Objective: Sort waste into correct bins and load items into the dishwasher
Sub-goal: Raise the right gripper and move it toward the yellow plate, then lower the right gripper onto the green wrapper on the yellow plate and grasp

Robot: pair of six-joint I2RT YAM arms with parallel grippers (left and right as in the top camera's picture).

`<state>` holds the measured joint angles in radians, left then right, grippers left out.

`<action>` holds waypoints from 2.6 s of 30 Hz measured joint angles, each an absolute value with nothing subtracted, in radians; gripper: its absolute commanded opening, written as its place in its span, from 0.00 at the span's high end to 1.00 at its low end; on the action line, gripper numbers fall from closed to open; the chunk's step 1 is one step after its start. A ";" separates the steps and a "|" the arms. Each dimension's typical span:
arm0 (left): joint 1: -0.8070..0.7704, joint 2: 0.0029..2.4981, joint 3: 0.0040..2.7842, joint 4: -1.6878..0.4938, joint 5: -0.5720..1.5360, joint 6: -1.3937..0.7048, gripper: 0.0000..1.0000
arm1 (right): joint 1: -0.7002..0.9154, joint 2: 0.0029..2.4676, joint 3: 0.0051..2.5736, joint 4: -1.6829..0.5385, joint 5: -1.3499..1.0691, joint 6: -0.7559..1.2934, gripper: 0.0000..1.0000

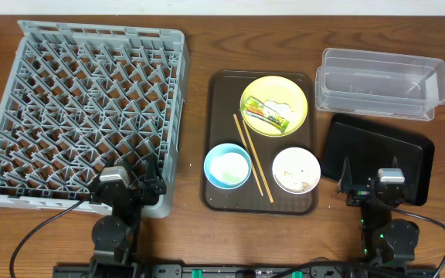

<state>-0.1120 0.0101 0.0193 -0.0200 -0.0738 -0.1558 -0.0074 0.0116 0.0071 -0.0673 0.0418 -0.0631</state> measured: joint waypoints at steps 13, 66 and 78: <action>-0.112 0.010 0.020 -0.021 -0.065 -0.156 0.01 | -0.007 0.012 0.007 -0.067 0.041 -0.062 0.01; -0.112 0.692 0.659 -0.551 -0.032 -0.157 0.01 | -0.001 1.233 1.166 -0.654 -0.412 0.026 0.01; -0.112 0.692 0.659 -0.566 -0.032 -0.157 0.01 | 0.233 1.281 1.166 -0.535 -0.285 -0.123 0.01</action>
<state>-0.1120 0.6918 0.6590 -0.5659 -0.0322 -0.1566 0.2325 1.2812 1.1656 -0.5346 -0.2848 -0.1226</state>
